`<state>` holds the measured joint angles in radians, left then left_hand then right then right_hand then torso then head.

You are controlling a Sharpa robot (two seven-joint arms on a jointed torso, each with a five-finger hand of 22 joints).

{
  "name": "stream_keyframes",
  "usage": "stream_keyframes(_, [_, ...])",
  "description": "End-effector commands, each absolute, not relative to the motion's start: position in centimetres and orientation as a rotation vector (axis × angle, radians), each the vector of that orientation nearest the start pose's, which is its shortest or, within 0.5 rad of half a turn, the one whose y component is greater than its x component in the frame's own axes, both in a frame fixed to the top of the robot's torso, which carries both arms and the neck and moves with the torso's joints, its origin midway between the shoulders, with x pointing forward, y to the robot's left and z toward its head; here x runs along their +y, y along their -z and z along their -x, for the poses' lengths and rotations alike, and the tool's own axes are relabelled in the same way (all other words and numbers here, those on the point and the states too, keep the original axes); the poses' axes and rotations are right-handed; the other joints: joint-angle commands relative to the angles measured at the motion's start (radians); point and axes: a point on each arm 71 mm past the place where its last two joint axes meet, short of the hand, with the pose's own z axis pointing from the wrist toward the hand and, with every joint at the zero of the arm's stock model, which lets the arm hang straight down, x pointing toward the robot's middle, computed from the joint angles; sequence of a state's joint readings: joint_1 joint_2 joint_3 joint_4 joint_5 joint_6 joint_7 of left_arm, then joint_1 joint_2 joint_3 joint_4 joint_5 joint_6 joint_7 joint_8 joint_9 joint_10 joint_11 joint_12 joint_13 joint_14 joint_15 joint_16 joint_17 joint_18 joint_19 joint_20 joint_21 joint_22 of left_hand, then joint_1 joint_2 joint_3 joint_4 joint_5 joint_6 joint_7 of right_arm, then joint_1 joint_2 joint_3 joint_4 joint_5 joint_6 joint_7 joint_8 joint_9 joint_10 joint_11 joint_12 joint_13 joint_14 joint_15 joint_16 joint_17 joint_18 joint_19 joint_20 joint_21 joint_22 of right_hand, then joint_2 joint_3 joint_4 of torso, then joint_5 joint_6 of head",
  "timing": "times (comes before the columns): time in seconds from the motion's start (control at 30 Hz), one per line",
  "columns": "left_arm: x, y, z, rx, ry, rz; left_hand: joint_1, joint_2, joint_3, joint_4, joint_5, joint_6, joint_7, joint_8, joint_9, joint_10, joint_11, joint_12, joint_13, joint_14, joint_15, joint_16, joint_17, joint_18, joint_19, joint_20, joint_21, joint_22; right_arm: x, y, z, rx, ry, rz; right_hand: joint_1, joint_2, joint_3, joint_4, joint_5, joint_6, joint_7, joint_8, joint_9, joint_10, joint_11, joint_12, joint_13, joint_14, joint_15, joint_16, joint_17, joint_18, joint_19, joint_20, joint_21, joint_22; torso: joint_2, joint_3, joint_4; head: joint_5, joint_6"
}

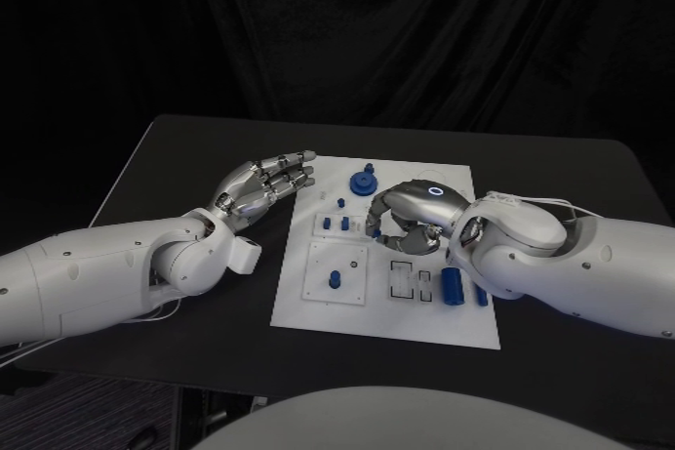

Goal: Assemble the parts on the task board

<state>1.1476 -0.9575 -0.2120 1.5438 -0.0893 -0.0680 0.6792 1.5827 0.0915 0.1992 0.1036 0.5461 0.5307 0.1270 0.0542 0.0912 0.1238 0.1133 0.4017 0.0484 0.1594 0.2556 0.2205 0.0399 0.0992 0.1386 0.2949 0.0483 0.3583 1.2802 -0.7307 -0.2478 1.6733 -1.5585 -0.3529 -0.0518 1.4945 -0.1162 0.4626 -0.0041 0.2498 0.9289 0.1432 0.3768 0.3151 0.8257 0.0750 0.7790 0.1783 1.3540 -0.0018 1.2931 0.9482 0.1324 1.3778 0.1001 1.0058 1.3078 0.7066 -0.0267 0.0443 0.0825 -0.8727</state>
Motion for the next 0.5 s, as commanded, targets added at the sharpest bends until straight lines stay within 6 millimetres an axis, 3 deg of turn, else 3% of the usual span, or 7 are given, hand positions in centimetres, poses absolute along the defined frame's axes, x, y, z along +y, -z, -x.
stream_keyframes(0.03, [24.9,22.9,-43.7,1.321,1.83,0.887,-0.004,0.008,0.006,-0.002,0.004,0.005,-0.001,0.005,0.001,-0.001,0.008,0.006,0.001,-0.001,-0.003,0.007,0.001,-0.006,0.007,0.0,0.005,0.002,-9.3,21.4,-41.7,1.686,-0.886,0.566,-0.013,-0.002,0.004,0.001,-0.003,-0.008,0.0,0.002,0.002,0.007,0.003,-0.002,0.007,0.004,-0.002,-0.008,-0.004,-0.018,0.002,-0.003,-0.007,0.11,0.0,0.0002,-0.0014,0.011,0.0])
stream_keyframes(0.5, [24.7,23.0,-43.7,1.325,1.837,0.887,-0.005,0.009,0.009,-0.001,0.005,0.004,-0.001,0.005,0.0,0.001,0.01,0.011,0.002,-0.001,-0.002,0.007,0.001,-0.006,0.009,0.0,0.005,0.002,-7.3,22.9,-41.3,1.719,-0.916,0.594,-0.023,-0.002,-0.002,0.003,0.02,-0.017,0.002,0.003,0.013,0.003,0.005,-0.01,0.009,0.003,0.001,-0.013,-0.007,-0.018,0.0,-0.001,-0.013,0.108,0.0,0.0,-0.0009,0.019,0.0])
